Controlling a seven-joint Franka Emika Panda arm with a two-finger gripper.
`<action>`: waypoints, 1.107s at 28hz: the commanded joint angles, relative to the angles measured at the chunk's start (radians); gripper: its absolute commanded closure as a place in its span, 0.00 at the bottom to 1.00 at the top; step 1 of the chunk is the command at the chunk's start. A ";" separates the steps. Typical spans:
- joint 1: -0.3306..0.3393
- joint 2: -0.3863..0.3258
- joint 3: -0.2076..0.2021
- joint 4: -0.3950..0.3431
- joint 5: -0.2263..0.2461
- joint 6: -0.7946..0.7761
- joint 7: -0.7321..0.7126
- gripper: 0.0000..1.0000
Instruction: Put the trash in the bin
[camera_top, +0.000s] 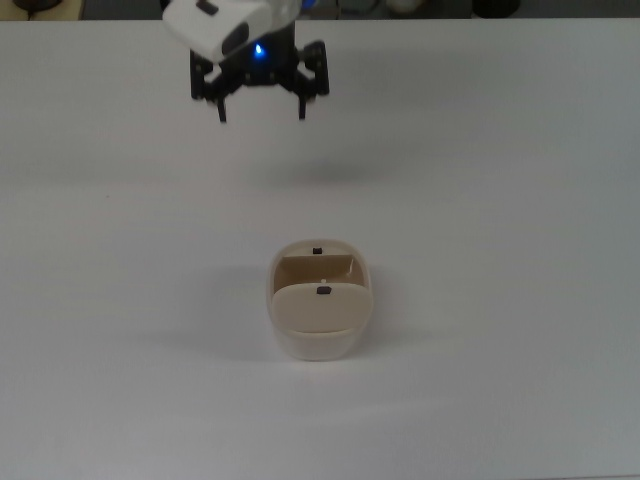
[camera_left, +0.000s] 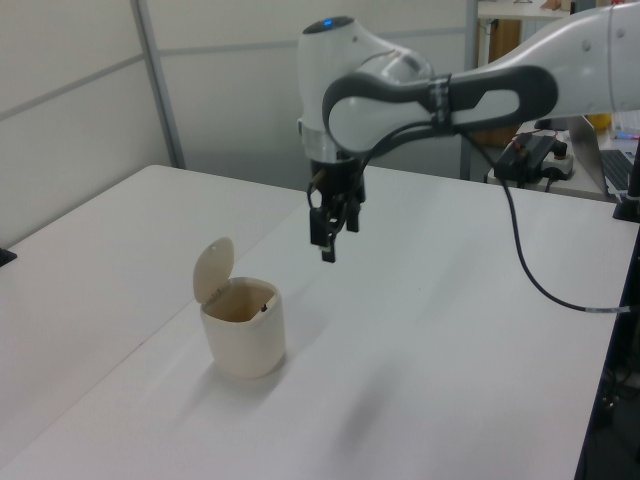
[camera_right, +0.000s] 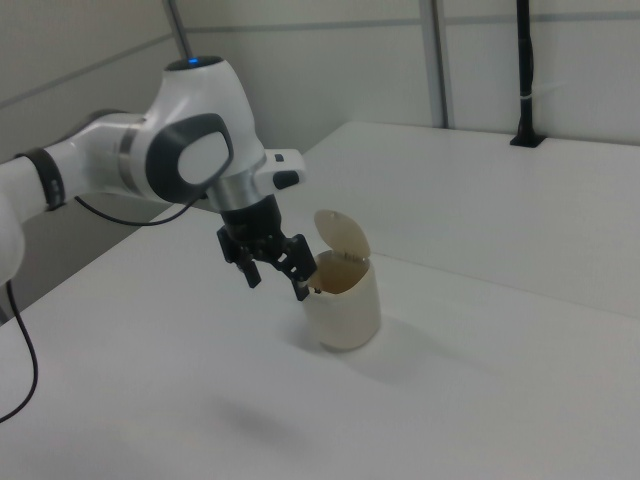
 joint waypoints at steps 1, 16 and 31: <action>0.005 -0.056 -0.025 0.003 -0.006 -0.104 0.027 0.00; 0.007 -0.093 -0.106 0.026 -0.009 -0.153 0.016 0.00; 0.018 -0.088 -0.132 0.070 0.002 -0.237 0.013 0.00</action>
